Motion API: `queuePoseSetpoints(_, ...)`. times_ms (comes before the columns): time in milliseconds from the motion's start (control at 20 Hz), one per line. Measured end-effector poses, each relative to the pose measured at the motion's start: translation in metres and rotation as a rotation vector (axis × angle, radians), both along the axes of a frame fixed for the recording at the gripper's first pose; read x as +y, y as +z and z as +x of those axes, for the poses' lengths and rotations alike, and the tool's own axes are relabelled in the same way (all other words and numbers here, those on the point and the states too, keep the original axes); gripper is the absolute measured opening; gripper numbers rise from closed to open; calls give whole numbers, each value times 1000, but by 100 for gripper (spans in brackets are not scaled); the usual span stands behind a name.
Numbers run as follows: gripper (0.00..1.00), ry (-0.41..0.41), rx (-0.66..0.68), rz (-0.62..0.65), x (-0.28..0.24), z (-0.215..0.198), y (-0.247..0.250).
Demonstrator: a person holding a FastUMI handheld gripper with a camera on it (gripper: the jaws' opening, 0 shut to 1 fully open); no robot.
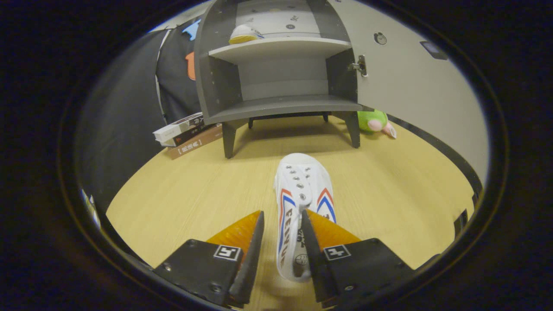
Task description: Open the shoe cabinet door, grab the shoes and put them into the shoe cabinet, then close the shoe cabinet door.
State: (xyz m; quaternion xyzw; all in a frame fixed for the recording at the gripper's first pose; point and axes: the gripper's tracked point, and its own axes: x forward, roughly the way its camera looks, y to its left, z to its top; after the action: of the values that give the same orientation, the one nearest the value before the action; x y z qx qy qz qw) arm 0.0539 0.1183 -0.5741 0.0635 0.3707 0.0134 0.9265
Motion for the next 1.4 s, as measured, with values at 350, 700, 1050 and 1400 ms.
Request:
queuePoseSetpoints(350, 11, -39, 23, 140, 4, 7, -4)
queuePoseSetpoints(700, 9, -8, -46, 194, 0, 5, 10)
queuePoseSetpoints(1050, 9, 19, -81, 219, -2, -6, 54)
queuePoseSetpoints(1400, 8, 47, -53, 290, 8, -13, 66)
